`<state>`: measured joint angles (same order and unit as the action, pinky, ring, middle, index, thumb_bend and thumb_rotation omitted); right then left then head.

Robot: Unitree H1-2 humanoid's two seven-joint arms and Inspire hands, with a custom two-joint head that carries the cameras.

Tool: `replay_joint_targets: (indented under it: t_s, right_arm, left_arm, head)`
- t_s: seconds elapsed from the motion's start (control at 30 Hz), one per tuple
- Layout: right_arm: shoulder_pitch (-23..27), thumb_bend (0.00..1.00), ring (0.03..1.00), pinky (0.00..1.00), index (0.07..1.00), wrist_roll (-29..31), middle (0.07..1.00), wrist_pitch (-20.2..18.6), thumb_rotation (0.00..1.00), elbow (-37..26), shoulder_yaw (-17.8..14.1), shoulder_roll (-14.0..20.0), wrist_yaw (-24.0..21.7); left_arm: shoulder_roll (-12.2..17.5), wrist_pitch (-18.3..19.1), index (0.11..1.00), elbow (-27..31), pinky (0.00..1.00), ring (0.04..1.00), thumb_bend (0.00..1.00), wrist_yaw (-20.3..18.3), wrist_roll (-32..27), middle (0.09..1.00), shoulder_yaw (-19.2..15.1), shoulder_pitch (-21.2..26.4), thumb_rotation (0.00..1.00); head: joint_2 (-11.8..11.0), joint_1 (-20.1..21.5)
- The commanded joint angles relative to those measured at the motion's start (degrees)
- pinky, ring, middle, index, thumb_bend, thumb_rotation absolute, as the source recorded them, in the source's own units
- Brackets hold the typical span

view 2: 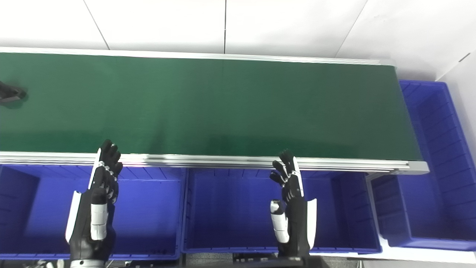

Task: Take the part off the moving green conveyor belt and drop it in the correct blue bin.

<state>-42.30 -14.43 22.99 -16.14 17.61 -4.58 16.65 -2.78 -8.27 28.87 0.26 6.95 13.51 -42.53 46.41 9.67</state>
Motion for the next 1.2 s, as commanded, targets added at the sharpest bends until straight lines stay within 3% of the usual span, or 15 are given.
replay_joint_targets:
  t_s: [0.0, 0.63, 1.17]
  right_arm:
    - [-2.3, 0.78, 0.883, 0.82, 0.958, -0.3, 0.933, 0.8, 1.00, -1.4, 3.7, -4.6, -0.5]
    - [-2.0, 0.78, 0.903, 0.84, 0.964, 2.8, 0.954, -2.7, 1.00, -2.8, 2.9, -3.4, -4.3]
    - [-1.2, 0.75, 0.905, 0.86, 0.964, 1.9, 0.958, -2.7, 1.00, -2.0, 2.7, -2.7, -5.6]
  left_arm:
    - [-0.3, -0.7, 1.000, 1.4, 1.00, 1.000, 0.58, 0.5, 0.8, 1.000, -0.1, 0.1, 1.00]
    - [-0.3, -0.6, 1.000, 0.9, 1.00, 1.000, 0.55, 0.2, 0.9, 1.000, 0.0, 0.4, 1.00]
    - [0.3, -0.3, 1.000, 0.4, 1.00, 1.000, 0.58, 0.1, 1.4, 1.000, -0.1, 1.0, 1.00]
  head:
    - [0.0, -0.1]
    - [-0.8, 0.2]
    - [-1.2, 0.0]
